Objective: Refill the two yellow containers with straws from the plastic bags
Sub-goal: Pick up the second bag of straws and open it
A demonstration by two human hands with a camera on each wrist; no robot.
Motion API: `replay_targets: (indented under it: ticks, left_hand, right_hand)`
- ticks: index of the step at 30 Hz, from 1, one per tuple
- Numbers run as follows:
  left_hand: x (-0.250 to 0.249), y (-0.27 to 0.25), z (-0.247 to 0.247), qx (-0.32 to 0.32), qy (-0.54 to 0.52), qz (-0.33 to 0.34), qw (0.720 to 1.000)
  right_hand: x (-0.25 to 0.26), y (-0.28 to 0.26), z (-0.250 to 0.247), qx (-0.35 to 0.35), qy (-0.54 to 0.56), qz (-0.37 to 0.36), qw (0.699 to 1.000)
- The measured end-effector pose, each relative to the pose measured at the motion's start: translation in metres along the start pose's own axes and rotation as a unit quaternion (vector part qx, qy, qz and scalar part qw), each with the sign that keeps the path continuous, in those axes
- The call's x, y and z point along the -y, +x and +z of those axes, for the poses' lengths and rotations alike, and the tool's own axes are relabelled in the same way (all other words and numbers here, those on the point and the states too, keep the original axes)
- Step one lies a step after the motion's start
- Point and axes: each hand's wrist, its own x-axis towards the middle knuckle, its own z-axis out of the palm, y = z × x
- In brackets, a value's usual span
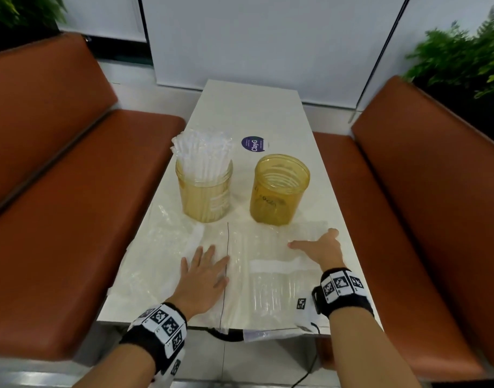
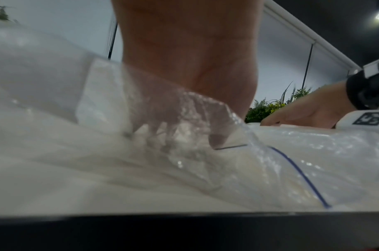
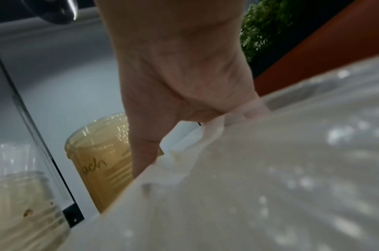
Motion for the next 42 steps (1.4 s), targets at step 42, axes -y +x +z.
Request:
replay_targets:
  ticks: [42]
  left_hand:
    - [0.027,-0.062,-0.139,-0.219,-0.546,0.058,0.807]
  right_hand:
    - [0.176,-0.111,-0.107,-0.067,0.159,-0.682,0.71]
